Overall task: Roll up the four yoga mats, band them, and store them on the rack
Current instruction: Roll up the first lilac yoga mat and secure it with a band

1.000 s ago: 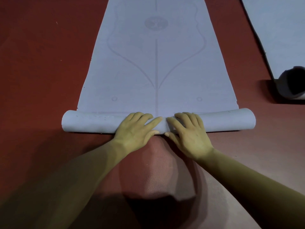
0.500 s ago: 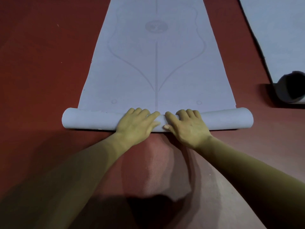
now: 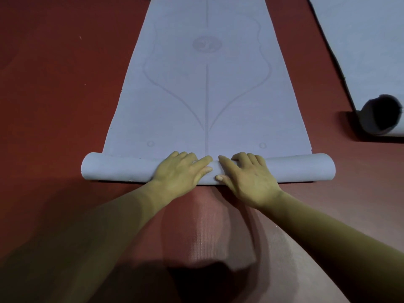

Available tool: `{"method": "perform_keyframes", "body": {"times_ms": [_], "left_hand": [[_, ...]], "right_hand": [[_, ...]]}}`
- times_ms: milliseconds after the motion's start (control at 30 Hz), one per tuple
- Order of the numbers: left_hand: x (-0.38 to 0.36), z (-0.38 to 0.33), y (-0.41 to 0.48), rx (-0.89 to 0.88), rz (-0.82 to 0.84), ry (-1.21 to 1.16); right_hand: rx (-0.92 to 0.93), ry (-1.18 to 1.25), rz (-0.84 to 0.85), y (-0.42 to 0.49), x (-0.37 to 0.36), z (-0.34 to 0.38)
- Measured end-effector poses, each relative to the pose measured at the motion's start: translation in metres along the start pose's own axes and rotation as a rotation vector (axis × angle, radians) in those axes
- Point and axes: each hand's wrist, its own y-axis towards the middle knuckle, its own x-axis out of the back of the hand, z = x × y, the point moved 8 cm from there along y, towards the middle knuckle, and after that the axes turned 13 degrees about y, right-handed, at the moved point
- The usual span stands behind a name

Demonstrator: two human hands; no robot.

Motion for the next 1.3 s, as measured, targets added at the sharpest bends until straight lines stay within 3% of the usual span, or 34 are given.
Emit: {"method": "perform_keyframes", "body": {"times_ms": [100,167,433,733,933,1067,1300], "left_hand": [[-0.008,0.002,0.004,0.003,0.108,-0.002],[-0.011,0.003,0.004,0.007,0.134,0.004],[-0.004,0.001,-0.015,0.001,-0.06,0.005],[-0.02,-0.003,-0.018,0.214,0.0,0.046],[-0.022,0.003,-0.007,0.161,0.033,0.093],[-0.033,0.01,0.007,0.058,0.146,0.18],[-0.015,0.015,0.023,-0.018,-0.026,0.199]], "right_hand": [[0.071,0.091,-0.178,-0.01,0.005,0.007],[0.095,0.085,-0.173,-0.014,-0.002,0.006],[0.093,0.108,-0.181,0.0,-0.001,-0.006],[0.019,0.034,-0.318,-0.003,-0.004,-0.01],[0.095,-0.046,-0.311,0.005,-0.008,-0.011],[0.131,-0.066,-0.286,0.019,-0.002,-0.013],[0.125,-0.152,-0.172,0.031,0.006,-0.011]]}}
